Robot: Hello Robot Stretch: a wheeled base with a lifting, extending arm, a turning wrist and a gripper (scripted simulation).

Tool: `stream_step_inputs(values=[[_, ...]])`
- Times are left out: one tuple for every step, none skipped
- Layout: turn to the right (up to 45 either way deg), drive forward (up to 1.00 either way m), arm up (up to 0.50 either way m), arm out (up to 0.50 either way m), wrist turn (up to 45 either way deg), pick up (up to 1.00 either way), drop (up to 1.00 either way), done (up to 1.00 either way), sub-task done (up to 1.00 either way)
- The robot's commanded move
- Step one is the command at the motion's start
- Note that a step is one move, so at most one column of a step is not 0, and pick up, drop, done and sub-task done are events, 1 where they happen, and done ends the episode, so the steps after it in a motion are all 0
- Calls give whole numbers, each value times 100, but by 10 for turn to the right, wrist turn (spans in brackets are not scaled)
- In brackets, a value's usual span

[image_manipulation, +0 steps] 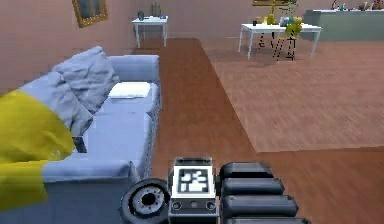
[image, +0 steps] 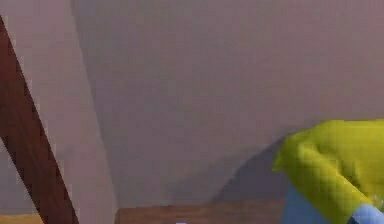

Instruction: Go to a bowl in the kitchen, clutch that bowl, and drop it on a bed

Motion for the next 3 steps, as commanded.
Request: stream_step_inputs(values=[[450, 0, 0, 0, 0, 0, 0, 0, 0], [450, 0, 0, 0, 0, 0, 0, 0, 0], [240, 0, 0, 0, 0, 0, 0, 0, 0]])
